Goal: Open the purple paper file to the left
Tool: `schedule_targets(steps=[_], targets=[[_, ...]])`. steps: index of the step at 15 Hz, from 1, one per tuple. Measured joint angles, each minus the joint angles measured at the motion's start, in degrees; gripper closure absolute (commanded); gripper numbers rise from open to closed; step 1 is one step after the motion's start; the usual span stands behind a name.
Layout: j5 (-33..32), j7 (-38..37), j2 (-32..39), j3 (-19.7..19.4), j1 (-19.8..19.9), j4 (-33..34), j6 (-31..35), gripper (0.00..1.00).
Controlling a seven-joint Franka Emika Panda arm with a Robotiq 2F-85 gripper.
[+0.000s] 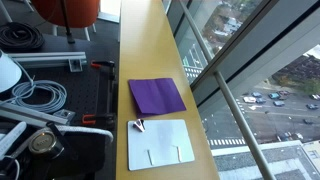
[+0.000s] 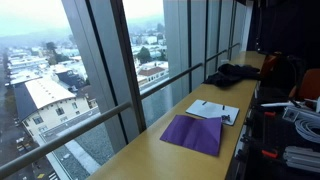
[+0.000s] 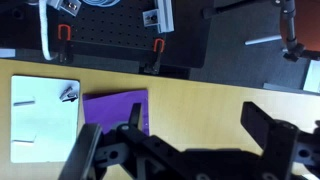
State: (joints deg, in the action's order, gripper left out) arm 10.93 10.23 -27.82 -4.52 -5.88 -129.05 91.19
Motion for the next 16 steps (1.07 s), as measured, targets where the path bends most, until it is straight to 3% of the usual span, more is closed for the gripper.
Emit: schedule_targets(steps=[16], targets=[[-0.06, 0.0, 0.09, 0.26, 0.37, 0.09, 0.15, 0.0]])
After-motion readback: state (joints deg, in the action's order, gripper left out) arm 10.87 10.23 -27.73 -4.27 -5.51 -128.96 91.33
